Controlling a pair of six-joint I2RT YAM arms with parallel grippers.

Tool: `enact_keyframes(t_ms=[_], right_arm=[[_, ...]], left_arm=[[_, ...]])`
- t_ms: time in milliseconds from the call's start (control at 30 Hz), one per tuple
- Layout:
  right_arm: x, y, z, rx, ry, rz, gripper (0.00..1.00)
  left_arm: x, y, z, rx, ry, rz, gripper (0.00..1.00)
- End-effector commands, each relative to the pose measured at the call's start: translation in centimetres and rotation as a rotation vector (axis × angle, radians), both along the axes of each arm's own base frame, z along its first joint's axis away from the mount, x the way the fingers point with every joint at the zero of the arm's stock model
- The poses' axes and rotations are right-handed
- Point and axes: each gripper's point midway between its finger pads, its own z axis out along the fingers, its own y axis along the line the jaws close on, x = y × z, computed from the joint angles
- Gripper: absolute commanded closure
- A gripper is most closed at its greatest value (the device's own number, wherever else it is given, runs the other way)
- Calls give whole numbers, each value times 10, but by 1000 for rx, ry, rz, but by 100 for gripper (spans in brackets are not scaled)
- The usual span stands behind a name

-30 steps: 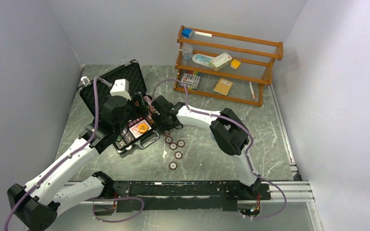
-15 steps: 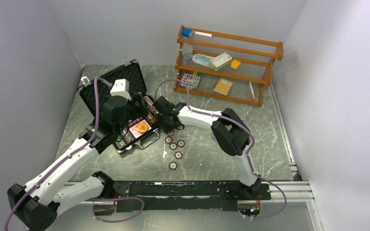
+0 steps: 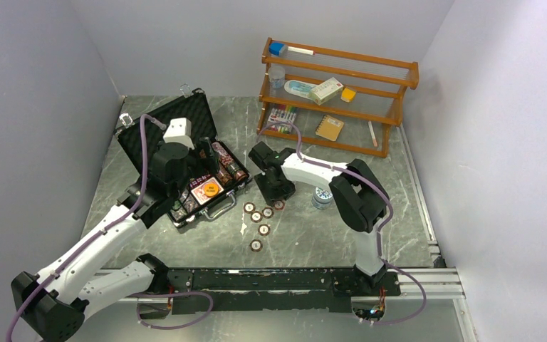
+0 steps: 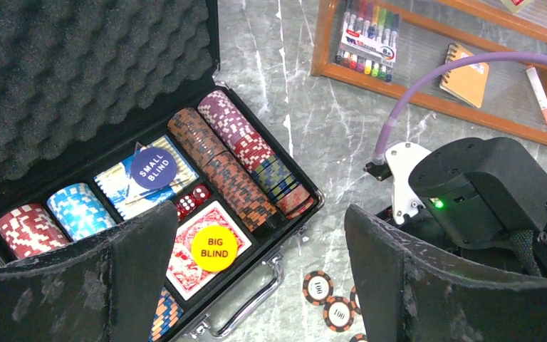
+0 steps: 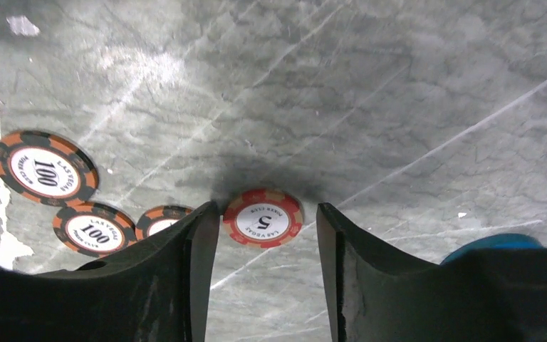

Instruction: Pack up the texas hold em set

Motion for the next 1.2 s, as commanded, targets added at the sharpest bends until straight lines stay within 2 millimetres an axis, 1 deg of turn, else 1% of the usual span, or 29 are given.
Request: enact_keyframes(t_ms=[0,67,133,267,400,533,633,767,867,933,1033,1167], right_arm=[[-27,-20,-12,-72,125,18,41],[-30,-20,-15,-66,148,16,42],[-36,-21,-26,-65,197,9,45],[-37,-22,-37,-66,223,-11,49],[-28,-24,-46,-79,207,-38,51],[-17,-27,-51,-103,174,-73,47],[-11,-26,-54,-111,157,-90,45],[-9,-27,-58,-115,148,-106,45],[-8,-30,-61,-128,135,-122,48],[-8,-30,-61,-126,134,-122,54],[-7,-29,-59,-117,127,-123,59],[-3,-26,-50,-86,107,-128,61]], left_arm=[[0,2,2,0,-23,8,9],[-1,3,1,1,-24,9,9],[-1,5,1,3,-26,12,9],[-2,6,4,5,-34,12,9],[-2,4,3,5,-31,7,9],[-1,4,2,2,-30,8,9],[-1,3,2,4,-30,7,9],[0,3,0,7,-23,7,9],[0,2,-1,8,-19,4,9],[0,2,-2,9,-18,3,9],[0,1,-3,9,-16,1,9],[1,0,-4,5,-12,-3,9]])
